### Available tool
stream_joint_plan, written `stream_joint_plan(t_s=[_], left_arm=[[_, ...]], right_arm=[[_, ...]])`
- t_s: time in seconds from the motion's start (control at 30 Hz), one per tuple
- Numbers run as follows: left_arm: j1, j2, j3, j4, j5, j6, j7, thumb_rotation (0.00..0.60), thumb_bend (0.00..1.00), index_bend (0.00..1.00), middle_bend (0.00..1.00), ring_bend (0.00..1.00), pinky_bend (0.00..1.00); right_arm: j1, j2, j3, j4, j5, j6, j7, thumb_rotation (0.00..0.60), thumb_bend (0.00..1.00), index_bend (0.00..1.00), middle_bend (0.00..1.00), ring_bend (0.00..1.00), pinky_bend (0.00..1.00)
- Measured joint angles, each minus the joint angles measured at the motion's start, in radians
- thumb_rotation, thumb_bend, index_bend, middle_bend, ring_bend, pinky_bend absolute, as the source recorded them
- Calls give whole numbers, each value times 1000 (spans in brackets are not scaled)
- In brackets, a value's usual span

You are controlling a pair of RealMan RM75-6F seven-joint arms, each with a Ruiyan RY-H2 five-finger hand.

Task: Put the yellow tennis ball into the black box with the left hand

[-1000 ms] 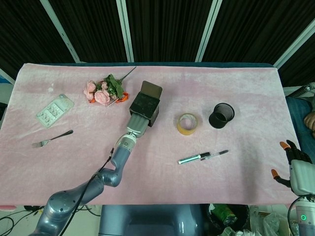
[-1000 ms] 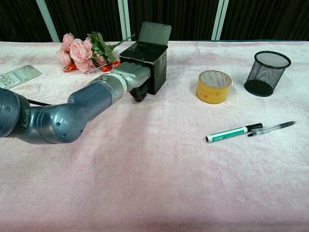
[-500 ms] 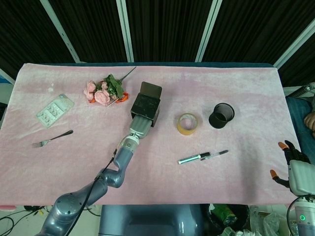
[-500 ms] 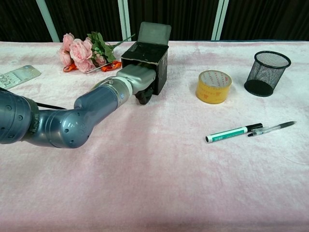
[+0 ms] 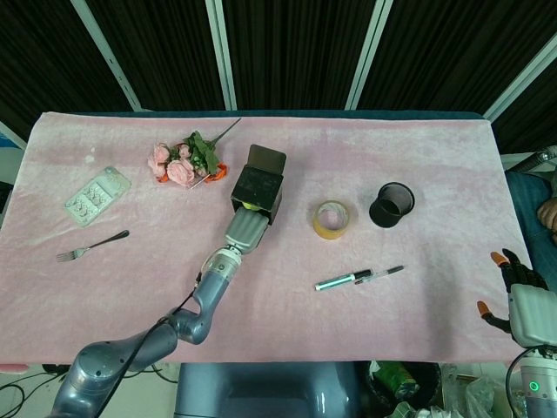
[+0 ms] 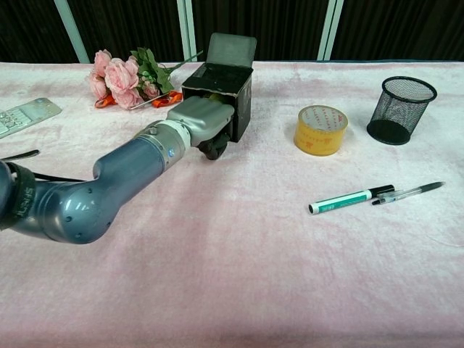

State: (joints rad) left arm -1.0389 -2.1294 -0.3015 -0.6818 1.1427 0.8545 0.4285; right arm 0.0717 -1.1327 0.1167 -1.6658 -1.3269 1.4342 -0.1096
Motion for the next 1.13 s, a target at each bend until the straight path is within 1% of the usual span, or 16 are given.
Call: stream_joint_plan(t_s=[0.03,0.13,0.2,0.23,0.3,0.33,0.37,0.43,0.47,0.57,0.67,0.77,0.8,0.9,1.03,1.13], left_arm=[[18,18,7,-39,5,25,8,600,531,865,862,761,917],[79,100,32,-205,7,85,56,600,427,702,700,616,777],[122,179,47,-355,-6,113,98,600,342,538,541,472,619],[141,219,53,-427,-14,124,115,600,313,476,480,414,559],[188,326,69,-609,-31,154,147,600,243,313,310,246,389],[210,382,76,-691,-34,167,155,600,227,270,263,198,338],[241,465,87,-802,-35,185,159,600,212,223,212,139,274],[288,600,104,-958,-30,209,157,600,200,182,163,77,206],[321,692,116,-1049,-22,227,150,600,198,172,142,55,180],[412,902,152,-1218,16,277,108,600,170,164,101,25,153],[519,1058,199,-1307,72,335,27,600,161,148,71,0,117],[611,1142,248,-1339,127,393,-65,600,159,122,46,0,87],[633,1157,263,-1341,143,409,-90,600,159,113,41,0,76],[688,1178,306,-1322,194,454,-151,600,159,104,39,0,66],[726,1166,327,-1255,241,490,-215,600,159,104,40,0,64],[751,1144,337,-1184,295,521,-279,600,159,104,40,0,64]], right_arm=[[0,0,-1,0,-3,2,-1,600,174,156,81,179,185],[-2,0,-2,2,-8,8,-3,600,174,157,81,179,186],[-3,0,-1,2,-8,11,-4,600,173,156,81,179,186],[-4,-1,-1,2,-9,15,-5,600,174,156,81,179,185],[-6,-2,0,2,-11,22,-12,600,174,156,81,179,185],[-7,-3,0,2,-14,29,-18,600,174,156,81,179,186],[-8,-4,0,2,-16,33,-22,600,174,156,81,179,186],[-10,-5,1,3,-18,38,-27,600,173,156,81,179,186],[-10,-5,1,4,-19,38,-27,600,173,156,81,179,186],[-10,-4,1,5,-24,40,-24,600,171,156,78,176,185],[-10,-2,-2,8,-38,43,-21,600,163,151,73,167,185],[-10,-1,-8,14,-60,48,-16,600,156,145,68,161,185],[-10,-1,-10,16,-67,50,-14,600,155,144,67,160,185],[-9,-2,-14,26,-85,57,-8,600,155,144,67,160,185],[-9,-11,-12,37,-96,70,4,600,155,143,66,160,185],[-10,-14,-10,42,-98,74,13,600,154,143,67,160,185]])
